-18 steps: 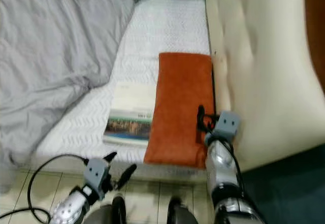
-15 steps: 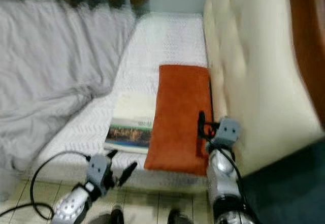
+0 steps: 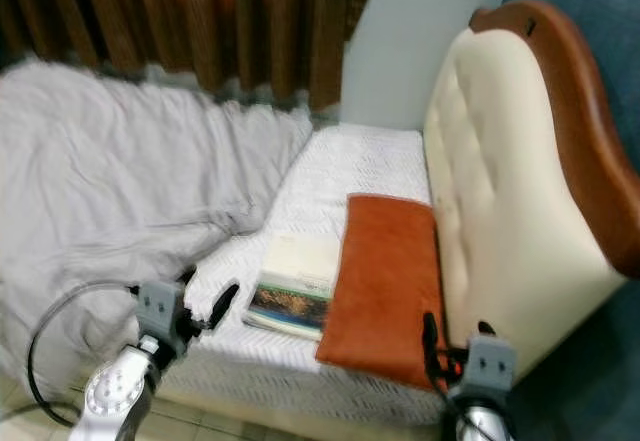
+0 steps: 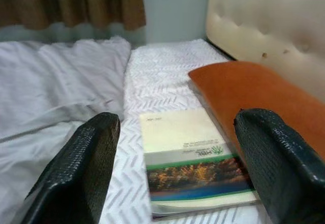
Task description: Clean up the room
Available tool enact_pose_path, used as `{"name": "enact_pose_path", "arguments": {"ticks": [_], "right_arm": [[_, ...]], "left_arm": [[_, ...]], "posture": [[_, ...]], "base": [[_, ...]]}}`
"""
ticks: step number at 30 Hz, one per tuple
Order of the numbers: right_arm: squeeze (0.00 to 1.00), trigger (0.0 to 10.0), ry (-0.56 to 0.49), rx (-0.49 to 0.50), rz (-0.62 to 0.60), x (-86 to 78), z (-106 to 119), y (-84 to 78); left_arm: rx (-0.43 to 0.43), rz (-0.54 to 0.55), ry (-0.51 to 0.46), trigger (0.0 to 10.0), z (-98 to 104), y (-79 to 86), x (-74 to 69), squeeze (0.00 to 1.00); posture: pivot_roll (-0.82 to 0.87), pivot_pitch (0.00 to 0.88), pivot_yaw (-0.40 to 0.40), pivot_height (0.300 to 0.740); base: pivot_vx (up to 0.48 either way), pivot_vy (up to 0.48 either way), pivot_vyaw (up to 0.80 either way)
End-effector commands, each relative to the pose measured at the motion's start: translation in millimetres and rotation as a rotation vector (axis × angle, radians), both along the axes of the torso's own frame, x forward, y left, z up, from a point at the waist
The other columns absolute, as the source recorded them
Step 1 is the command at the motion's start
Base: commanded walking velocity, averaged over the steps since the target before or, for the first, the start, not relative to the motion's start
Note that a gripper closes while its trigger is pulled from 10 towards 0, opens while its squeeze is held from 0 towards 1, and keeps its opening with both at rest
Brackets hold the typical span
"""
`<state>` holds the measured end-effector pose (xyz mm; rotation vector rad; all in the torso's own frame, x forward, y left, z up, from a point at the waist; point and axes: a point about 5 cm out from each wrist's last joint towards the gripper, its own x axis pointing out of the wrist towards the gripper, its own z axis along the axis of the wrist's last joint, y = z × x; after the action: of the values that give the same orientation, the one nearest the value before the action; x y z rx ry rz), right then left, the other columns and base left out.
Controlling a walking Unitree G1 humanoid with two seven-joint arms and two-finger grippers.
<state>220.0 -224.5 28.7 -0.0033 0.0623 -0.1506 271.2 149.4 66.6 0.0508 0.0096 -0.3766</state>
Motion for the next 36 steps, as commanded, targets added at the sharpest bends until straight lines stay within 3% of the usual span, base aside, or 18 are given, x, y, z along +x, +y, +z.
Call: {"name": "enact_pose_path", "arguments": {"ticks": [1,2,5,14,19,23,33,36], "right_arm": [[1.0,10.0,0.038,0.001,0.048,-3.0,-5.1,6.5],[0.0,10.0,0.057,0.024,0.028,-1.9,-8.1,4.8],[0.0,10.0,0.063,0.096,-0.02,13.8,-6.3,3.4],[0.0,10.0,-0.014,0.061,0.092,36.1,12.9,21.7],[0.0,10.0,-0.008,0.092,0.107,35.8,11.6,24.9],[0.0,10.0,0.013,0.146,0.112,29.2,6.3,25.8],[0.0,10.0,0.022,0.147,0.159,35.1,6.7,30.7],[0.0,10.0,0.026,0.143,0.175,32.7,6.3,30.3]], "left_arm": [[-0.004,-0.015,-0.034,10.0,11.0,-10.9,7.2,0.0],[-0.006,-0.014,-0.033,10.0,11.8,-13.4,8.5,0.0],[-0.047,-0.006,0.01,10.0,8.2,-18.8,10.4,0.0],[-0.028,-0.002,0.078,10.0,-3.3,-14.4,15.0,0.0],[-0.009,0.023,0.098,10.0,-10.0,-10.5,8.5,0.0],[-0.017,0.094,0.111,10.0,-16.5,1.7,0.7,0.0],[0.005,0.132,0.096,10.0,-11.2,10.6,5.4,0.0],[-0.005,0.146,0.092,10.0,-11.7,14.1,-1.0,0.0]], "posture": [[0.01,0.0,-0.08,0.74],[0.01,0.0,-0.075,0.74],[0.0,0.0,-0.065,0.74],[-0.02,0.0,-0.049,0.74],[-0.01,0.0,-0.048,0.74],[0.0,0.0,-0.057,0.74],[0.01,0.0,-0.066,0.74],[0.02,0.0,-0.074,0.74]], "base": [[0.0,0.0,0.0],[0.0,0.0,0.0],[0.0,0.0,0.0],[0.0,0.41,0.0],[0.0,0.464,0.0],[0.0,0.465,0.0],[0.0,0.476,0.0],[0.0,0.477,0.0]]}}
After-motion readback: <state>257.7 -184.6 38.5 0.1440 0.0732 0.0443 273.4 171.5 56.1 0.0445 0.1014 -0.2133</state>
